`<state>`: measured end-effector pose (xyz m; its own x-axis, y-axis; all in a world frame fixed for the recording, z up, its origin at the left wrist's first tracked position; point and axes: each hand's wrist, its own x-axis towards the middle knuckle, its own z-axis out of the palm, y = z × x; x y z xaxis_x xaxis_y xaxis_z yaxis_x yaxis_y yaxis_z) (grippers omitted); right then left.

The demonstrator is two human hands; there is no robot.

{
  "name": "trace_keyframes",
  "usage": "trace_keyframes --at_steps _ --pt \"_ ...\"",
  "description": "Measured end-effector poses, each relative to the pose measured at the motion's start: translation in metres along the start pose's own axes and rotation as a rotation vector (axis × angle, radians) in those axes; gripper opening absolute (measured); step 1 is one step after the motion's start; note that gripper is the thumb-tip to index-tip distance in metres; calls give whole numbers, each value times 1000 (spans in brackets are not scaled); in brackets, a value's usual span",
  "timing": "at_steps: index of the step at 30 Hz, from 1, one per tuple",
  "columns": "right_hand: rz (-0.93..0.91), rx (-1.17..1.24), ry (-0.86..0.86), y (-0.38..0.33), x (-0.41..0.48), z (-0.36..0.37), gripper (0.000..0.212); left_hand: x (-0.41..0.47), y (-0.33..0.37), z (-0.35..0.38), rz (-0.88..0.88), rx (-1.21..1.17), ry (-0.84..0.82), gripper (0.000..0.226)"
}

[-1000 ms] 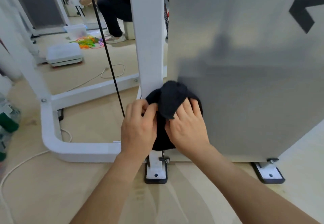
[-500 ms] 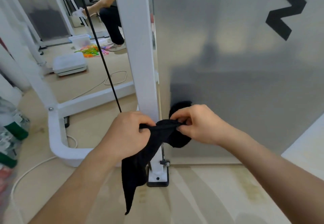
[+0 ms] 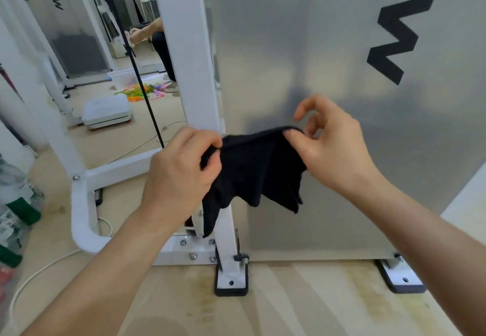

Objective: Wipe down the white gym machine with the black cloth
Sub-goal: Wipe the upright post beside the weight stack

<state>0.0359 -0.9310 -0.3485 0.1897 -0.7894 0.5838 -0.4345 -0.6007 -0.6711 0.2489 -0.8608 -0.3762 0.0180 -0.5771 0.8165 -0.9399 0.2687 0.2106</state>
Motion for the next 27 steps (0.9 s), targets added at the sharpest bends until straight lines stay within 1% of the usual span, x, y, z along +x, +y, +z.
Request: trace_keyframes --at_steps 1,2,3,4,5,6,9,11,14,16,17,19,21,22,24,25,27 --pt "14 105 65 -6 3 2 16 9 4 -2 90 58 44 16" --pt "-11 173 149 -11 6 5 16 20 9 -3 171 124 85 14" --pt "-76 177 250 -15 10 9 17 31 14 -3 228 184 115 13" --pt "-161 130 340 -18 12 16 23 40 17 -1 250 234 129 13" --pt "-245 63 394 -18 13 23 29 46 19 3 242 270 129 13" --pt "-324 -17 404 -15 12 33 34 47 18 9 219 298 115 13" --pt "-488 -340 321 14 -4 64 34 21 8 36 201 426 40 19" --pt "-497 -476 297 44 -18 80 30 -8 0 56 226 505 -44 25" --pt "-517 -545 230 82 -46 99 26 -52 -9 81 242 491 -143 27" --pt "-516 -571 137 104 -71 109 25 -80 -12 97 226 464 -230 30" --pt "-508 -580 79 112 -83 112 26 -92 -12 102 219 455 -277 34" --pt "-496 -593 -37 124 -100 110 29 -109 -14 107 181 424 -382 50" --pt "-547 -603 -100 125 -96 97 31 -107 -14 101 121 382 -435 63" --pt "-594 -607 -104 120 -89 88 32 -98 -11 93 96 363 -409 62" --pt "-690 -591 -41 99 -60 63 41 -66 -3 74 86 315 -277 47" --pt "-733 -588 22 83 -41 48 40 -44 4 63 86 289 -177 39" --pt "-742 -562 132 49 -3 17 26 4 19 44 66 252 25 31"
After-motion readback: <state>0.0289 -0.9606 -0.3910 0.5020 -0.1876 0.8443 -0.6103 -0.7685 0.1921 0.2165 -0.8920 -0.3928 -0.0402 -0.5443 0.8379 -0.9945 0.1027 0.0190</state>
